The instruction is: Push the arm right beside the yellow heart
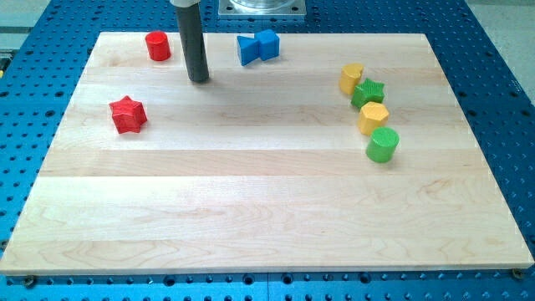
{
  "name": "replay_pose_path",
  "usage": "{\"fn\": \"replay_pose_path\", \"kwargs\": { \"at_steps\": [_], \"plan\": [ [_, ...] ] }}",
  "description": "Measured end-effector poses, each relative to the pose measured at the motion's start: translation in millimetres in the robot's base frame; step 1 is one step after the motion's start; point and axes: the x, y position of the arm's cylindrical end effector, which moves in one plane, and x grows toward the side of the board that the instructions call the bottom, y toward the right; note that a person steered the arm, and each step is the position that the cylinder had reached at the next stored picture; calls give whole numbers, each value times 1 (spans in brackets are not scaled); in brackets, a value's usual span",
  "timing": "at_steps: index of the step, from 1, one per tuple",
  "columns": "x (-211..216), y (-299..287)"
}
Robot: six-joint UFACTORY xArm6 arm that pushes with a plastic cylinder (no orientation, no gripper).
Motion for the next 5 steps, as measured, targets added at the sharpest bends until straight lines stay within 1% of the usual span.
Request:
{"fn": "replay_pose_path", "kwargs": {
  "at_steps": [5],
  "plan": [
    [1, -4]
  ]
}}
